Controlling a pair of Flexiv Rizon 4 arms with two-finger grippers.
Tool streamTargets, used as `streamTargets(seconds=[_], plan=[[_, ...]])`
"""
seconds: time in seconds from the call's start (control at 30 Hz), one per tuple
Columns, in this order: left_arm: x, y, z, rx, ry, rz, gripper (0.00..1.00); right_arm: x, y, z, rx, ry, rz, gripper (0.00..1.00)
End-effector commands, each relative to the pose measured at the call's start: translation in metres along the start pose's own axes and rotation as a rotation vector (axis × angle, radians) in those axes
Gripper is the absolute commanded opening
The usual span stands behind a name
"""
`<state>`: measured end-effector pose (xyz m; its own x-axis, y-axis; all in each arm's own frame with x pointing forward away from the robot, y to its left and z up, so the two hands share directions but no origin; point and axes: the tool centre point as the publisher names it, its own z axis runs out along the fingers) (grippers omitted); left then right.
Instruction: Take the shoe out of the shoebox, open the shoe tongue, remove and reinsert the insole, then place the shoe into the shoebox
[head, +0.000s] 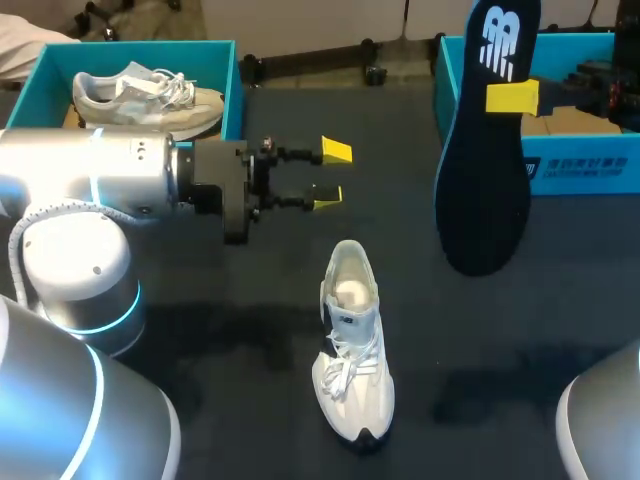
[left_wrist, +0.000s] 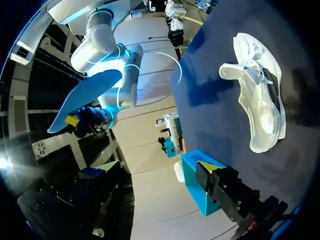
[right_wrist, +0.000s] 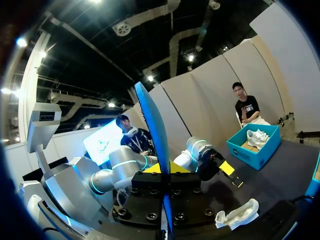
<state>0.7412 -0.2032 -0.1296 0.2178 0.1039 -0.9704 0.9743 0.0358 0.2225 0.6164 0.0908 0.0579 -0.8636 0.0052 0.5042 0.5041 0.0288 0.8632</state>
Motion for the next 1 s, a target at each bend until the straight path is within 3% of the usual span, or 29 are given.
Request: streamTargets(seconds=[0.03, 0.5, 1.0], plan=[[-0.004, 0.001, 0.003, 0.0, 0.0, 0.005, 1.0, -0.014, 0.0, 0.004, 0.052, -0.008, 0.078, 0.0], [-0.009, 0.006, -0.002, -0.019, -0.015, -0.005, 1.0, -0.098, -0.01, 0.026, 0.149, -0.001, 0.328, 0.0], [-0.009, 0.006, -0.002, -0.019, -0.015, -0.005, 1.0, -0.098, -0.01, 0.026, 0.149, -0.001, 0.328, 0.0]])
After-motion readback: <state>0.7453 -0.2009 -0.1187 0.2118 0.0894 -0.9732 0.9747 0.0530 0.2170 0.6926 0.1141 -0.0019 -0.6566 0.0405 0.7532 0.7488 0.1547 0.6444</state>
